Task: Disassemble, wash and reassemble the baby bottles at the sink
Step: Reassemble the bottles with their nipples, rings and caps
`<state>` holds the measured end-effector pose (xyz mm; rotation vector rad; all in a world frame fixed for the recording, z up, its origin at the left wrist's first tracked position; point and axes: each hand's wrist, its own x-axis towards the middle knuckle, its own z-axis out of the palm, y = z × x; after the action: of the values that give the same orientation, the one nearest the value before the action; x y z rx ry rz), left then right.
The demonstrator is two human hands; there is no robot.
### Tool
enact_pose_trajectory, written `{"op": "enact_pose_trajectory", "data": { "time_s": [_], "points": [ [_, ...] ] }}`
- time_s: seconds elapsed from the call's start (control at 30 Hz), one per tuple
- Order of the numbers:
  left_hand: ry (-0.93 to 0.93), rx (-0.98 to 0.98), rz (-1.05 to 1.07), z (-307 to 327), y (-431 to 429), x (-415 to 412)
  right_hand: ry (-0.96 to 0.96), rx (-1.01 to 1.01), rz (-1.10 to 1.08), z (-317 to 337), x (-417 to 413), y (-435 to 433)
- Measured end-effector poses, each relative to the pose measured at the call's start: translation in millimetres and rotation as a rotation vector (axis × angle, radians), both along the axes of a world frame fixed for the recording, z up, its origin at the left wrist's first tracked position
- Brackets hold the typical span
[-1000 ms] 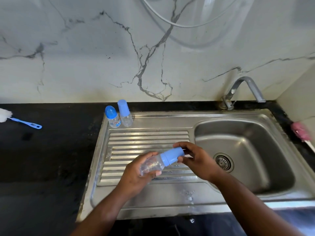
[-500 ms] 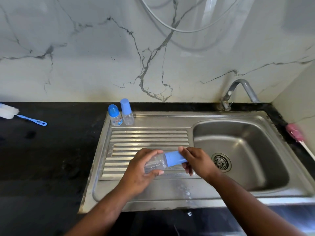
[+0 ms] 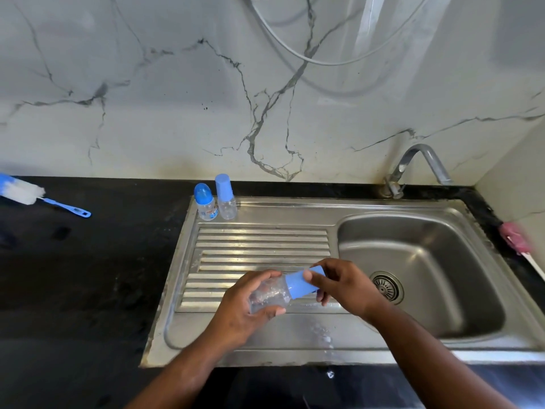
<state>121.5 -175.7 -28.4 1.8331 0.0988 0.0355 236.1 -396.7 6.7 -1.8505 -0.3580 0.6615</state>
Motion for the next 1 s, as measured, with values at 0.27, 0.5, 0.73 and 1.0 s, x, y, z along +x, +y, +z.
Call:
{"op": "enact_pose_trajectory", "data": {
  "time_s": [0.27, 0.5, 0.73, 1.0],
  "points": [
    [-0.015, -0.161, 0.148, 4.3, 1.0, 2.6, 0.187, 0.231, -0.076, 0.3, -8.4, 25.8],
    [-0.025, -0.106, 0.172, -1.0, 1.8, 8.2, 0.198, 0.221, -0.045, -15.8, -28.5, 62.8],
    [0.051, 0.103, 0.121, -23.3, 21.9, 15.8, 0.085, -0.024, -0.014, -26.2, 1.6, 71.9],
    [0.058, 0.252, 0.215, -38.6, 75.7, 38.3, -0.244, -0.385, 0.02, -42.1, 91.3, 111.0]
  ]
}}
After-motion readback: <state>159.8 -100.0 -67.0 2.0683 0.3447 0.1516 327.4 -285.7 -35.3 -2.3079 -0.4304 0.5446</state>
